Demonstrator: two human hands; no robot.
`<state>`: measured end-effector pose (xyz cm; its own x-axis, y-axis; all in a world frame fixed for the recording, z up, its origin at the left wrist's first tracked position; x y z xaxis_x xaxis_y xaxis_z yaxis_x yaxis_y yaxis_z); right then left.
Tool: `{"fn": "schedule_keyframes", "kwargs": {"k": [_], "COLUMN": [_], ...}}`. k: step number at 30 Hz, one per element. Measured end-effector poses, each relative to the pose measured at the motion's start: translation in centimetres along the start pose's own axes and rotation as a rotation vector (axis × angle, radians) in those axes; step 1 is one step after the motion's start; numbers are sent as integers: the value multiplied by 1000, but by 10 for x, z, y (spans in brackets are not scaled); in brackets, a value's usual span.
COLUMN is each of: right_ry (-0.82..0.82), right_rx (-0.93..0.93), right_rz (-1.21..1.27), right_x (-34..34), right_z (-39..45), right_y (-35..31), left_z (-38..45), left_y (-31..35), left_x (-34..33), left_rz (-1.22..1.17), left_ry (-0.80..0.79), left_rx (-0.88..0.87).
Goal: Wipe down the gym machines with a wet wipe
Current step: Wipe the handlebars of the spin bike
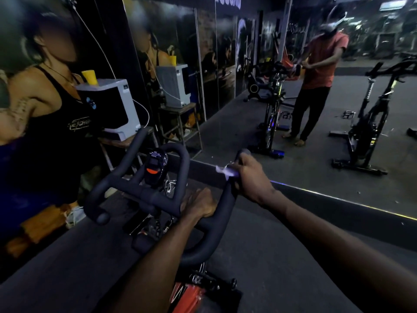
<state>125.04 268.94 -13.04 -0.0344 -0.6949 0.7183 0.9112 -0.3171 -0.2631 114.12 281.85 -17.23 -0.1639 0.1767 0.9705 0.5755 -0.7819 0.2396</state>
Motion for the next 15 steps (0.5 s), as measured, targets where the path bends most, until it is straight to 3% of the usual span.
{"fn": "schedule_keyframes", "kwargs": {"k": [2, 8, 10, 13, 15], "right_ry": [-70, 226, 208, 20, 86], "right_rx": [112, -457, -604, -803, -897], "right_rz": [-58, 71, 113, 374, 578], "right_x": [-3, 12, 3, -12, -16], "right_z": [-4, 22, 9, -2, 7], "right_y": [1, 32, 29, 38, 47], "left_z": [-1, -3, -1, -1, -3], "left_y": [0, 1, 1, 3, 4], "left_x": [1, 2, 1, 2, 2], "left_rz": [6, 28, 41, 76, 87], "left_ry": [0, 16, 25, 46, 58], "left_rx": [-1, 1, 6, 4, 10]}}
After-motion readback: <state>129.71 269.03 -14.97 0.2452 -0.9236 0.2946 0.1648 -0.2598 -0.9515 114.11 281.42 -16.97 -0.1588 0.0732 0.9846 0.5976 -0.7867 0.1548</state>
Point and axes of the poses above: each hand's wrist, its own z-axis towards the middle knuckle, its own x-axis out of the back of the hand, y = z × x, the point moved 2 cm from there along z, towards the middle knuckle, and after that the axes turned 8 degrees about y, right-handed, at the moved point
